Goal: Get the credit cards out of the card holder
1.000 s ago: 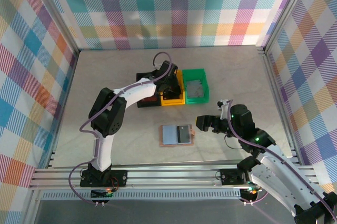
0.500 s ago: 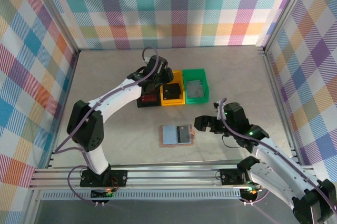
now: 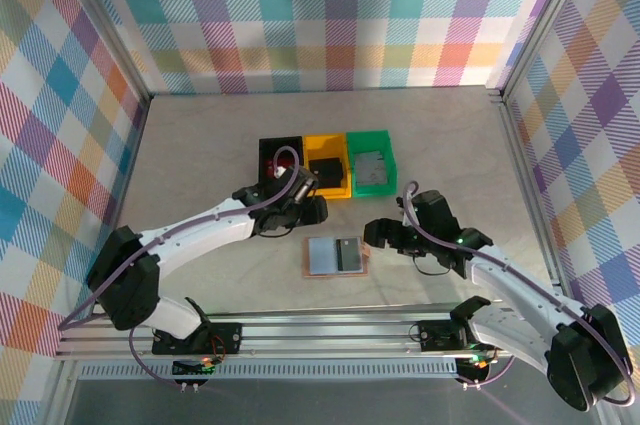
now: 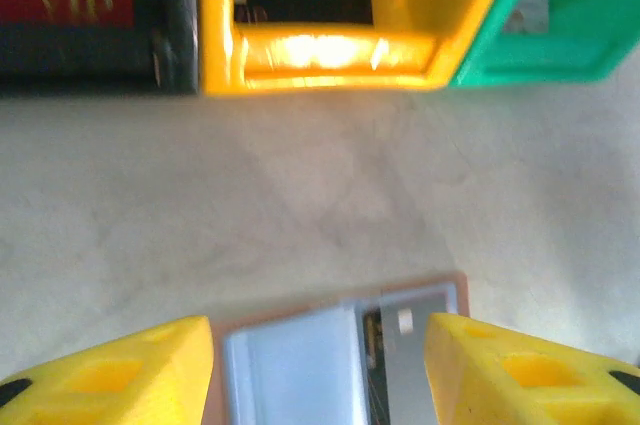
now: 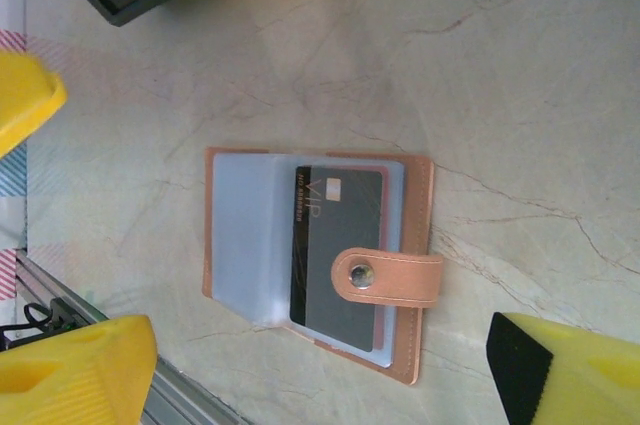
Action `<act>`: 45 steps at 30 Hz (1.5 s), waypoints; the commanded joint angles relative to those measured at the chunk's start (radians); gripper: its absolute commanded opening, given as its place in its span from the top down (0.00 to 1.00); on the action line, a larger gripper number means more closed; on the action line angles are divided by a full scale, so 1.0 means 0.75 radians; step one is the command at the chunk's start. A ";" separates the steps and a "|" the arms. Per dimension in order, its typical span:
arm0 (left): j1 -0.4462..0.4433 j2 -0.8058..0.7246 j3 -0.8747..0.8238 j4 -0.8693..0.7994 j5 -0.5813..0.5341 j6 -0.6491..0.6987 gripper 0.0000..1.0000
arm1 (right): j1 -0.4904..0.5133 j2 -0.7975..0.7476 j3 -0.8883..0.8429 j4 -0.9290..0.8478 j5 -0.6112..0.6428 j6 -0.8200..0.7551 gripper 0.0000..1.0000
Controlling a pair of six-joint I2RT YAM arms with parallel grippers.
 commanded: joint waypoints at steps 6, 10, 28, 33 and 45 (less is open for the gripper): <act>-0.146 -0.106 -0.091 0.158 0.092 -0.147 0.42 | 0.004 0.087 -0.048 0.040 0.048 0.104 0.17; -0.200 -0.062 -0.136 0.291 0.124 -0.236 0.42 | 0.004 0.149 -0.045 0.056 0.041 0.129 0.17; -0.300 0.083 -0.200 0.406 0.137 -0.383 0.44 | 0.006 0.285 -0.051 0.164 -0.002 0.211 0.22; -0.300 0.125 -0.226 0.437 0.144 -0.412 0.44 | 0.007 0.316 -0.050 0.183 -0.010 0.220 0.24; -0.300 0.181 -0.209 0.379 0.105 -0.395 0.49 | 0.006 0.362 -0.050 0.230 -0.039 0.217 0.33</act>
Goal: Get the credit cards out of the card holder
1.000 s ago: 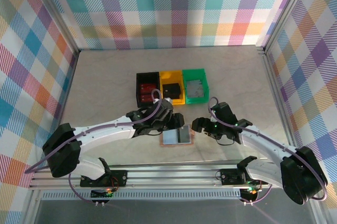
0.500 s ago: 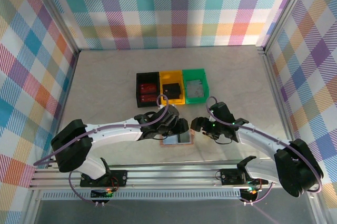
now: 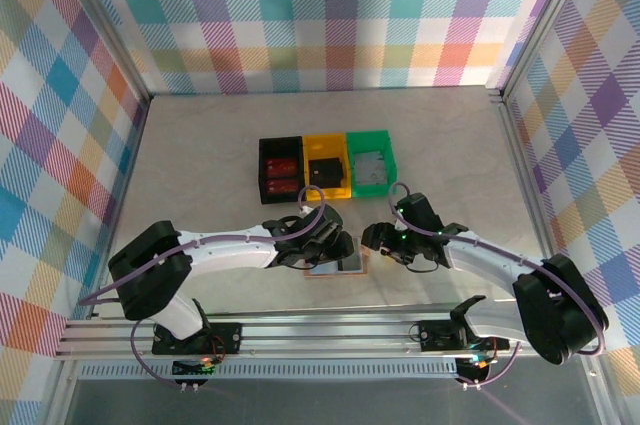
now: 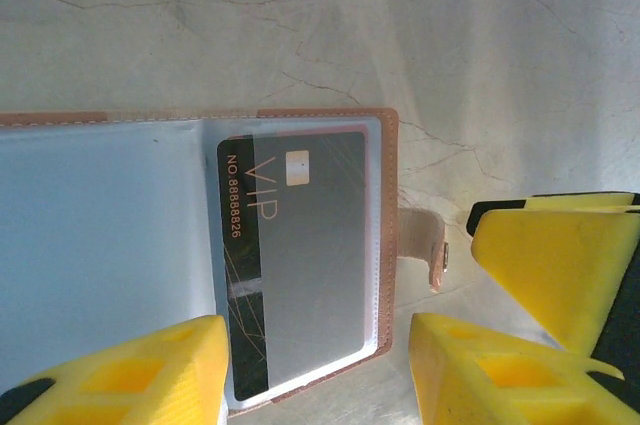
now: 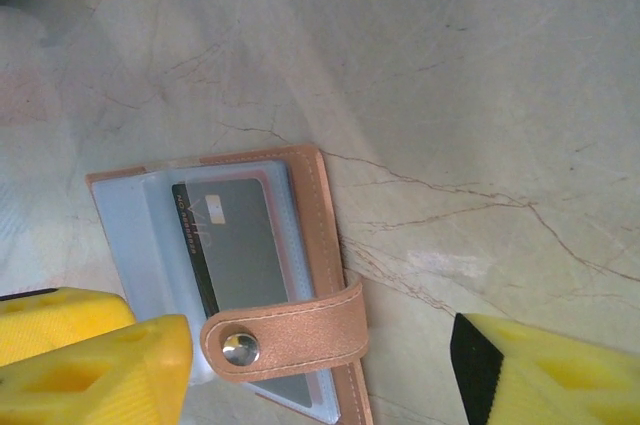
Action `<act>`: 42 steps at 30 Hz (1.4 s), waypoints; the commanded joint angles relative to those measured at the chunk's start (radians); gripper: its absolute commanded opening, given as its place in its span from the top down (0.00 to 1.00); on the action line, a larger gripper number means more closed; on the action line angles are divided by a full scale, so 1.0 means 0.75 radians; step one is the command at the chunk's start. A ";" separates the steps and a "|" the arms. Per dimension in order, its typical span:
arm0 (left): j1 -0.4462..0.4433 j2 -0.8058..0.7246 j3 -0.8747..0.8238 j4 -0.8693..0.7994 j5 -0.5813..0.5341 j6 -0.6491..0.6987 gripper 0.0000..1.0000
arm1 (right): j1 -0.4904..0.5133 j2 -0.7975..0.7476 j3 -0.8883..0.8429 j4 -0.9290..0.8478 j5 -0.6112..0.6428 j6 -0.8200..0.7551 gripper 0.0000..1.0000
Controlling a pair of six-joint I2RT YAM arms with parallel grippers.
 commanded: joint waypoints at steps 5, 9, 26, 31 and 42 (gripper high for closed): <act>-0.002 0.025 0.024 -0.122 -0.060 0.037 0.52 | 0.006 0.016 -0.002 0.043 -0.036 0.003 0.36; 0.007 -0.025 0.023 -0.144 -0.091 0.049 0.53 | 0.006 -0.002 -0.004 0.034 -0.032 -0.006 0.37; 0.007 0.139 0.142 0.028 0.039 -0.034 0.64 | 0.005 -0.018 0.012 0.030 -0.025 -0.013 0.46; 0.009 0.173 0.091 0.058 0.044 -0.066 0.65 | 0.006 -0.027 0.008 0.031 -0.021 -0.014 0.46; 0.009 0.058 -0.012 0.007 -0.058 -0.015 0.64 | 0.006 -0.010 0.006 0.069 -0.043 -0.010 0.47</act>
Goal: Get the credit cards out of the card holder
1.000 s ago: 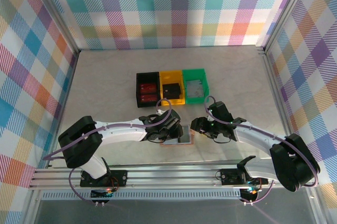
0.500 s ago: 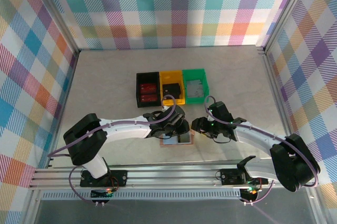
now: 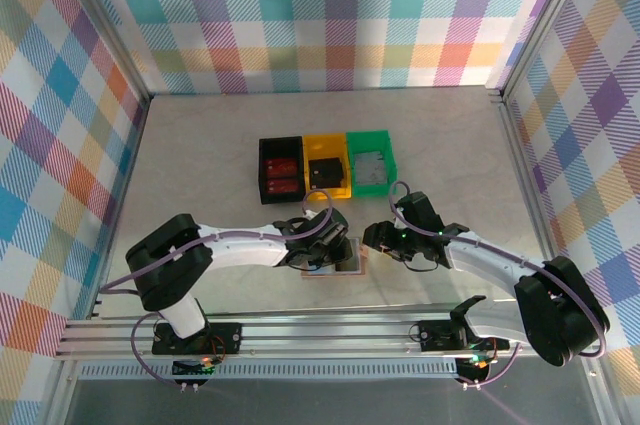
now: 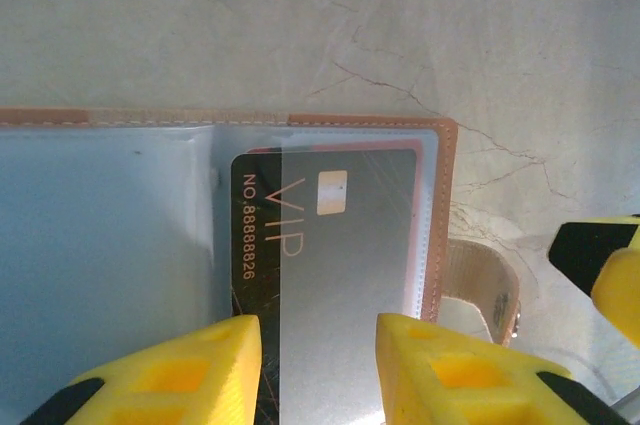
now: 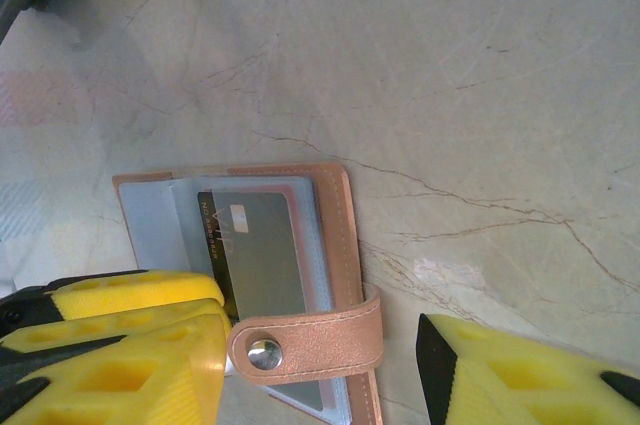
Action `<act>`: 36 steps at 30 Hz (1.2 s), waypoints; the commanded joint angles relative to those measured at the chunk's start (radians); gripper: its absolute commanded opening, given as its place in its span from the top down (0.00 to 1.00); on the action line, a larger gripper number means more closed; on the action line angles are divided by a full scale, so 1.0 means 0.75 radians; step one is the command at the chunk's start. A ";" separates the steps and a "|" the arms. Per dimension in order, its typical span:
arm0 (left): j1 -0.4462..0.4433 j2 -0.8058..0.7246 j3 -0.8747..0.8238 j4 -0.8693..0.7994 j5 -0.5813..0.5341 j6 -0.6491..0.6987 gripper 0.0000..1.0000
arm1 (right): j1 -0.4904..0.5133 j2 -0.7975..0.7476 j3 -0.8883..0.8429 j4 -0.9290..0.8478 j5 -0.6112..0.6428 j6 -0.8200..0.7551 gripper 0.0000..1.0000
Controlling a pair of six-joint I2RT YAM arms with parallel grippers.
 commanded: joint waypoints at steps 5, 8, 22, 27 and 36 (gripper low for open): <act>0.006 -0.061 -0.043 -0.037 -0.068 0.022 0.64 | 0.006 0.022 0.004 0.063 -0.049 0.005 0.47; 0.006 -0.063 -0.038 -0.041 -0.078 0.035 0.64 | 0.006 0.032 0.008 0.078 -0.075 0.009 0.48; 0.008 0.007 -0.028 -0.090 -0.096 0.052 0.65 | 0.034 0.063 0.012 0.134 -0.105 0.011 0.58; 0.008 0.029 -0.025 -0.080 -0.101 0.048 0.67 | 0.051 0.096 0.018 0.160 -0.113 0.014 0.60; 0.009 0.028 -0.081 0.012 -0.110 0.030 0.69 | 0.064 0.150 -0.011 0.215 -0.103 0.030 0.64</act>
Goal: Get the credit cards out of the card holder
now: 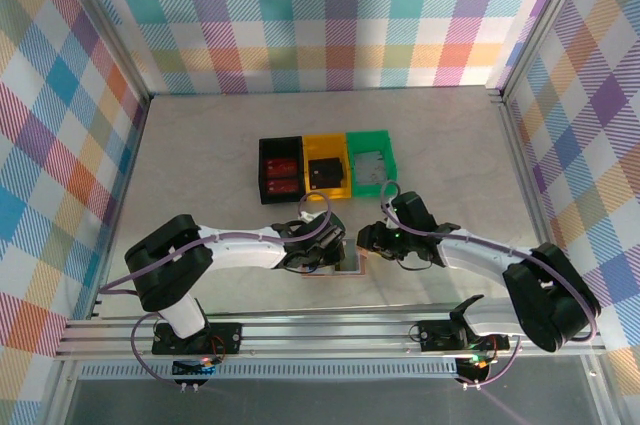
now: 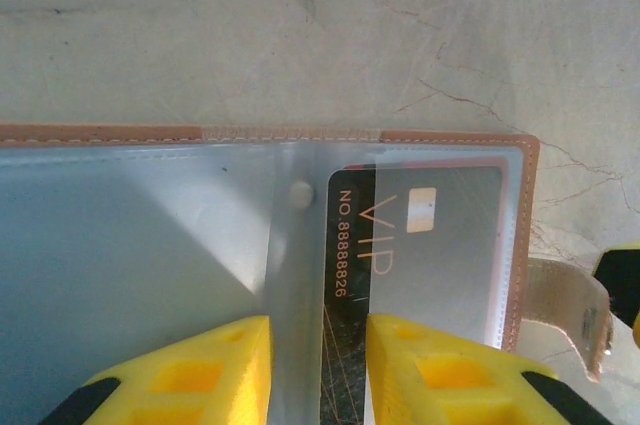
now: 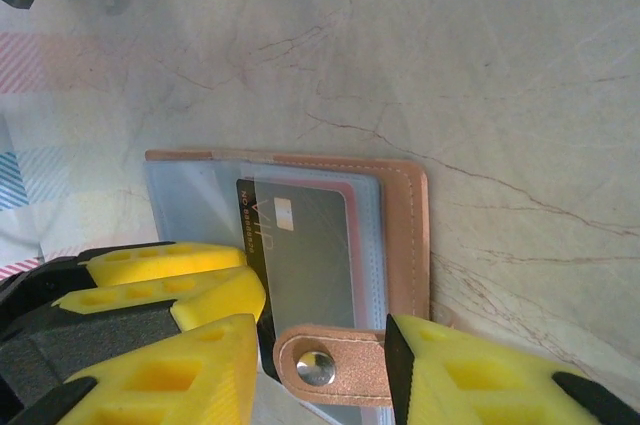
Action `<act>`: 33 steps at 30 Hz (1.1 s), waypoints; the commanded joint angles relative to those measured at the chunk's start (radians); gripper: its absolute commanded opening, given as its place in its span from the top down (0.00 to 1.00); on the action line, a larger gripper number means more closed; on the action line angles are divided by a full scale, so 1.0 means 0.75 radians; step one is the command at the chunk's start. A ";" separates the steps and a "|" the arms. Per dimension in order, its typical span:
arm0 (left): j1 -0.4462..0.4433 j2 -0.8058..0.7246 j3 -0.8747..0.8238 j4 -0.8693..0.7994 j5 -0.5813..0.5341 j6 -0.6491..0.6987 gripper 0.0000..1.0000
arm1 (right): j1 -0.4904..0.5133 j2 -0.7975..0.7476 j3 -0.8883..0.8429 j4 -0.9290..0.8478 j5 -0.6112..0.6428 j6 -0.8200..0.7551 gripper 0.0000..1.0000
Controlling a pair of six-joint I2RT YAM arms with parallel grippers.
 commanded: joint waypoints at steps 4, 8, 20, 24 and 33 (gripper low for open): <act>0.009 0.006 -0.062 0.074 -0.026 -0.012 0.69 | 0.026 0.094 -0.018 0.099 -0.026 0.031 0.65; 0.009 0.010 -0.061 0.104 -0.018 -0.012 0.70 | 0.042 0.128 -0.014 0.115 -0.010 0.031 0.68; 0.020 -0.010 -0.072 0.099 -0.018 -0.017 0.73 | 0.049 0.152 -0.027 0.115 0.019 0.036 0.71; 0.022 -0.052 -0.069 0.069 -0.039 -0.009 0.72 | 0.049 0.154 -0.032 0.116 0.025 0.035 0.71; 0.024 -0.124 -0.046 0.050 -0.055 -0.009 0.68 | 0.051 0.184 -0.037 0.136 0.018 0.039 0.72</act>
